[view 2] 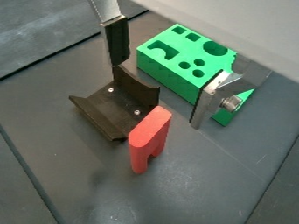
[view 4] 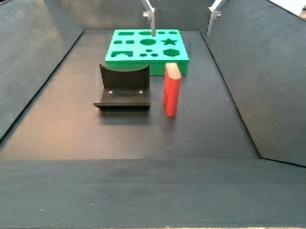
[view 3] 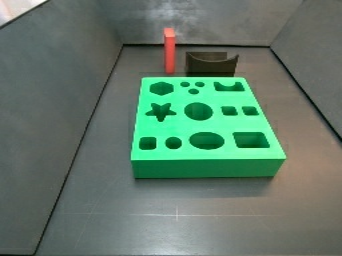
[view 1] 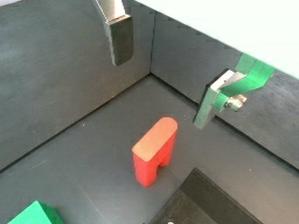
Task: Pick up the square-circle object. Move up. Move to above the board. Insert the square-circle object.
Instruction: Pick up the square-circle object.
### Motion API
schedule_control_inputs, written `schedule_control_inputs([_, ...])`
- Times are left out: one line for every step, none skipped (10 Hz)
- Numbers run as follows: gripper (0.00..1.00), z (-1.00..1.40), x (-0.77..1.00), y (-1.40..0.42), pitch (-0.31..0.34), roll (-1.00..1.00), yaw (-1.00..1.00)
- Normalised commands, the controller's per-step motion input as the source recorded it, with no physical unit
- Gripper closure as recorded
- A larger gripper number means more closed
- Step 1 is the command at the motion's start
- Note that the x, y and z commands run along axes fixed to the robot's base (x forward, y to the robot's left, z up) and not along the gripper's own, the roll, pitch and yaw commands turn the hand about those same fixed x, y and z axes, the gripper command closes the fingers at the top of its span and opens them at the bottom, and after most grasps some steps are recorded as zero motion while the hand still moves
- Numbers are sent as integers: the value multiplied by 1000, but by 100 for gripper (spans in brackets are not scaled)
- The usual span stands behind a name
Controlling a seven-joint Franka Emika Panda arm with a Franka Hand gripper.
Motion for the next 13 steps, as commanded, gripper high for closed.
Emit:
schedule_control_inputs([0,-109,-126,-29,-127,39,-17])
schedule_control_inputs([0,-806,271,0,0,69,11])
schedule_control_inputs([0,-877,26,0,-154,-24,0])
schedule_control_inputs([0,-943,117,-11,-144,-9,0])
schedule_control_inputs([0,-911,43,0,-174,-11,0])
schedule_control_inputs([0,-886,0,0,-190,0,0])
schedule_control_inputs([0,-809,-77,0,-227,-24,0])
schedule_control_inputs([0,-746,-49,0,-199,-63,0])
schedule_control_inputs([0,-666,-6,0,-173,-100,0])
schedule_control_inputs([0,-577,0,0,-131,-167,0])
schedule_control_inputs([0,-451,0,0,-79,-176,0])
schedule_control_inputs([0,-329,0,0,-33,-197,0])
schedule_control_inputs([0,-257,0,0,-26,-196,0])
